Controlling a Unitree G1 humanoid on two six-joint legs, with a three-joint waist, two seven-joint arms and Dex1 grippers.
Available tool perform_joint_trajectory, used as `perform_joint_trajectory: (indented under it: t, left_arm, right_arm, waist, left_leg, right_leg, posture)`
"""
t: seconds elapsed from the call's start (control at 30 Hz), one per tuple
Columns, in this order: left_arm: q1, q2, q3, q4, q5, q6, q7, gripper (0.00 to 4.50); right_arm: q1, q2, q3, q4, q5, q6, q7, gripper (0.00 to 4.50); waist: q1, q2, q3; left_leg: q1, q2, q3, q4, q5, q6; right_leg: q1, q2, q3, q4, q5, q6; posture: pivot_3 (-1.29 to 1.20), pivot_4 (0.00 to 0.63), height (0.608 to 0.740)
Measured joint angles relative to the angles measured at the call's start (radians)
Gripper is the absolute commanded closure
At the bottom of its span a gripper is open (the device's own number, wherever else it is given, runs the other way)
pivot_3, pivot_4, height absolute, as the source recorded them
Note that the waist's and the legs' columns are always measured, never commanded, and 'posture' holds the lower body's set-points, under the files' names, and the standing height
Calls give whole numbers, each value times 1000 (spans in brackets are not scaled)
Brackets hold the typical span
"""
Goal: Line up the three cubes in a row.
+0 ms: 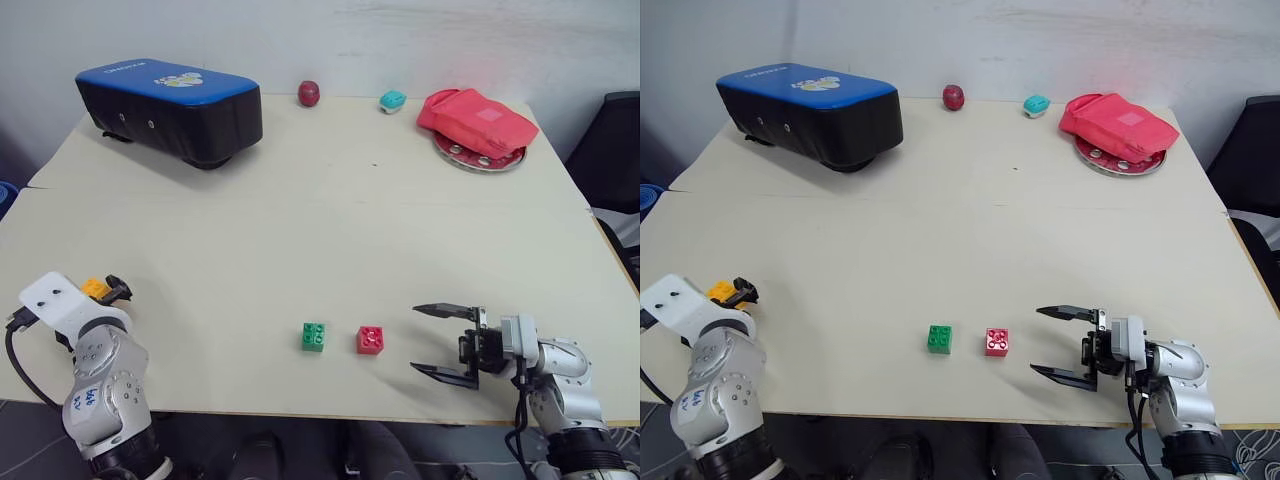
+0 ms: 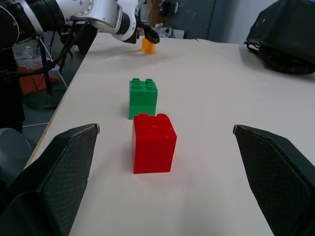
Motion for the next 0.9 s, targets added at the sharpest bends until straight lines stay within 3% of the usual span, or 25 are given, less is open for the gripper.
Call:
perform_joint_trajectory:
  t: [0.23,0.3,0.4,0.43,0.6,0.63,0.7,0.77,0.9]
  left_arm:
    - [-8,9,4,40,13,-32,-36,2764]
    - [-7,33,4,41,8,-63,-86,2990]
    - [10,91,-6,41,-38,-137,-247,2990]
    - [23,114,-12,41,-63,-155,-319,2990]
    - [163,370,-103,8,-320,-185,-984,2990]
    - [203,478,-140,5,-344,-188,-1148,2990]
    - [230,634,-201,42,-341,-226,-1407,2990]
    - [204,729,-280,129,-289,-342,-1619,2990]
    - [65,775,-470,344,-151,-583,-1922,2990]
  right_arm:
    - [11,1,0,-17,-8,25,-23,0]
    - [14,1,-1,-17,-11,26,-26,0]
    - [21,2,-2,-17,-18,27,-35,0]
    - [23,2,-2,-19,-20,29,-40,0]
    - [61,-3,-9,-106,-27,70,-98,0]
    - [73,-12,-10,-139,-28,89,-118,0]
    - [87,-41,-20,-199,-27,124,-151,0]
    - [109,-63,-30,-252,-26,157,-178,0]
    - [147,-114,-58,-354,-20,225,-225,0]
  waist:
    - [0,0,0]
    - [-1,0,0]
    - [-1,0,0]
    - [-1,0,0]
    - [-4,1,0]
    - [-6,1,0]
    - [-6,5,1]
    - [-5,8,1]
    - [2,9,1]
  left_leg:
    - [0,0,0,0,0,0]
    - [0,0,0,0,0,-1]
    - [0,0,1,0,0,-1]
    - [0,0,1,0,0,-1]
    - [0,1,1,-2,1,-3]
    - [0,1,0,-2,1,-4]
    - [0,0,1,-4,2,-4]
    - [1,-1,1,-5,2,-4]
    - [-1,-1,0,-7,1,-2]
  right_leg:
    - [0,0,0,0,0,0]
    - [0,0,0,0,0,0]
    - [0,0,0,0,0,0]
    - [-1,0,0,0,0,0]
    - [-2,0,0,0,-1,-2]
    - [-2,0,-1,0,-2,-3]
    - [-2,0,0,0,-2,-3]
    - [-2,0,-1,0,-2,-4]
    - [-3,0,-1,-2,-3,-5]
  posture:
    - [0,150,740]
    - [0,150,740]
    - [0,150,740]
    - [0,150,740]
    - [0,150,740]
    - [0,150,740]
    - [0,150,740]
    - [0,150,740]
    - [0,150,740]
